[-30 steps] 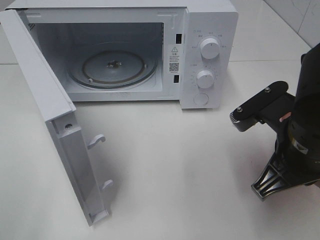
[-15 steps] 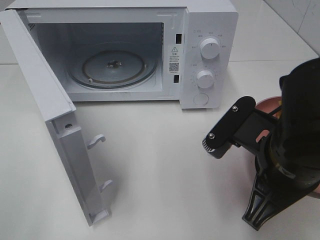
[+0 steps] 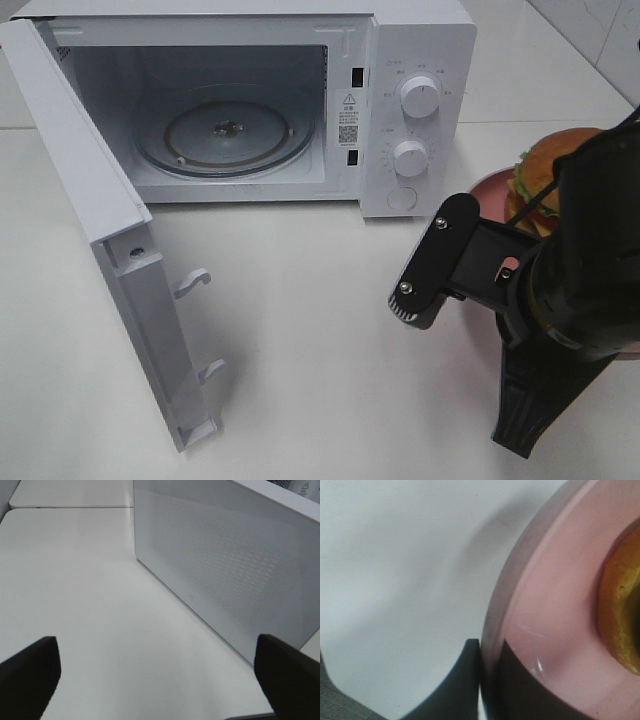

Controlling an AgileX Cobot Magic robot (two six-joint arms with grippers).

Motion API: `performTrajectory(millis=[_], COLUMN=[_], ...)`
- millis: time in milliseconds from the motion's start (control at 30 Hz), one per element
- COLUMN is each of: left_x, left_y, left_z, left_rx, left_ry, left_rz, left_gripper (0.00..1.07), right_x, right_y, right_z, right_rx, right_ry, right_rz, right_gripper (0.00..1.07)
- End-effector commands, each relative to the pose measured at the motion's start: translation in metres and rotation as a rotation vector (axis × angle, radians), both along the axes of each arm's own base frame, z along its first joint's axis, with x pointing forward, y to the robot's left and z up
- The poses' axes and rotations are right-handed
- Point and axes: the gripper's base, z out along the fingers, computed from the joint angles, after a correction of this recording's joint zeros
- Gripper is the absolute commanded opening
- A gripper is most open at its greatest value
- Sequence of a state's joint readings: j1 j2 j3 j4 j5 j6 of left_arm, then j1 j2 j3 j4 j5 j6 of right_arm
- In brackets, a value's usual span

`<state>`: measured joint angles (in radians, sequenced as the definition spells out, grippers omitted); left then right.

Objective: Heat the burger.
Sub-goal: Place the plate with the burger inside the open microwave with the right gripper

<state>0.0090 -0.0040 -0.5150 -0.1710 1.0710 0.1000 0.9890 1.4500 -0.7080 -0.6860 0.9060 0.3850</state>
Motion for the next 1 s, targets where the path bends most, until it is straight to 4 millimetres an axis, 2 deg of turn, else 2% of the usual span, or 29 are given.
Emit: performTrajectory(millis=[33,233,300,400,567,867,933,1000], left_x=[-0.003,-0.003,-0.003,-0.003,-0.003,-0.003,-0.003,-0.003], left_y=[-0.001,-0.001,-0.001,-0.001,-0.001,-0.001,-0.001,-0.001], left_z=[0.000,0.000,0.000,0.000,0.000,0.000,0.000,0.000], left_rx=[-0.008,-0.008,-0.008,-0.008,-0.008,-0.008,-0.008,-0.008], left_ry=[-0.019,-0.019,-0.019,-0.019,-0.019,-0.019,-0.019,-0.019], left_rz=[-0.007,-0.007,-0.007,-0.007,-0.007,-0.007,-0.007,-0.007], left_gripper=[0.98,0.98,0.98,0.98,0.98,0.98,0.98,0.98], right_x=[0.004,0.005,0.005,0.005,0.006,0.006,0.009,0.010], right_y=[0.003,0.009,0.014,0.015,0.021,0.026,0.028,0.027], right_z=[0.003,0.002,0.002,0.002,0.002,0.002,0.001,0.001], right_rx=[-0.038,-0.048,-0.057,-0.062,-0.091,-0.079,-0.086,-0.083], right_ry=[-0.026,-0.005,0.004,0.007,0.016,0.005,0.011,0.016], right_rz=[0.144,0.298,0.412,0.442,0.601,0.695,0.781,0.788], right_gripper=[0.00,0.00,0.00,0.00,0.00,0.00,0.00,0.00])
